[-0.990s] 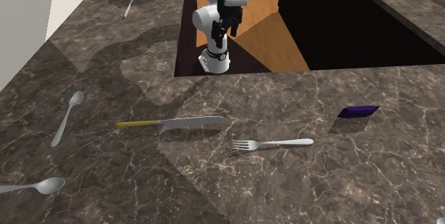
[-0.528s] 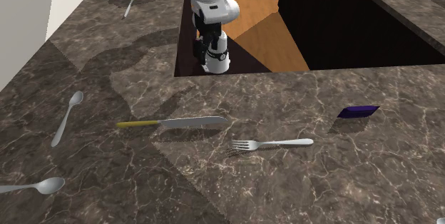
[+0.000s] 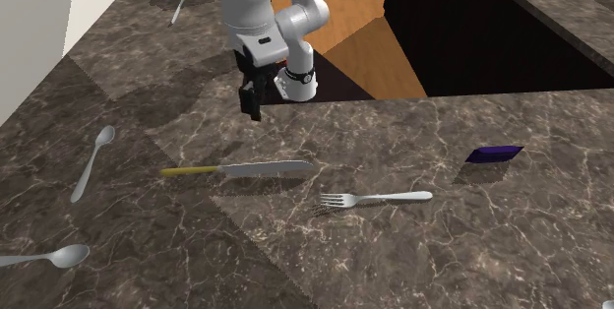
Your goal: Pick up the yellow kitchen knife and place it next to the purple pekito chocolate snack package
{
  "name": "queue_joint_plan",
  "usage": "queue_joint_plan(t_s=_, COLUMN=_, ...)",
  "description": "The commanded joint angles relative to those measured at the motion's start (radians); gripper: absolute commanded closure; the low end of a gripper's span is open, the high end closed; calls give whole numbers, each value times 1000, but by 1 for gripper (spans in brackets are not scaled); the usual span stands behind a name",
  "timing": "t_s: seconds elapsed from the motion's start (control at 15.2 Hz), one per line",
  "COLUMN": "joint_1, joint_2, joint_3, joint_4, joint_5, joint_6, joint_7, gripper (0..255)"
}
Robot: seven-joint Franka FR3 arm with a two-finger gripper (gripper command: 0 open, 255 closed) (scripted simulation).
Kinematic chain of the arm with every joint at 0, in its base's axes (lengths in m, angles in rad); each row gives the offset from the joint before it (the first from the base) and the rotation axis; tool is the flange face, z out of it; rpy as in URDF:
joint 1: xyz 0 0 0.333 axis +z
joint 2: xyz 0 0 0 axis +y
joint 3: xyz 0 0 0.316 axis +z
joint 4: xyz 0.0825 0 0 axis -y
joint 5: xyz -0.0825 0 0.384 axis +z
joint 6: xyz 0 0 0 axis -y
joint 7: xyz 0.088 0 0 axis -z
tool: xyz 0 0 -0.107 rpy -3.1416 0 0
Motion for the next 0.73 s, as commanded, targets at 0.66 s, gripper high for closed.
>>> queue_joint_plan(t_s=0.66, joint_1=-151, joint_2=691, joint_3=-164, joint_4=536, joint_5=548, joint_6=-76, joint_7=-718, gripper=0)
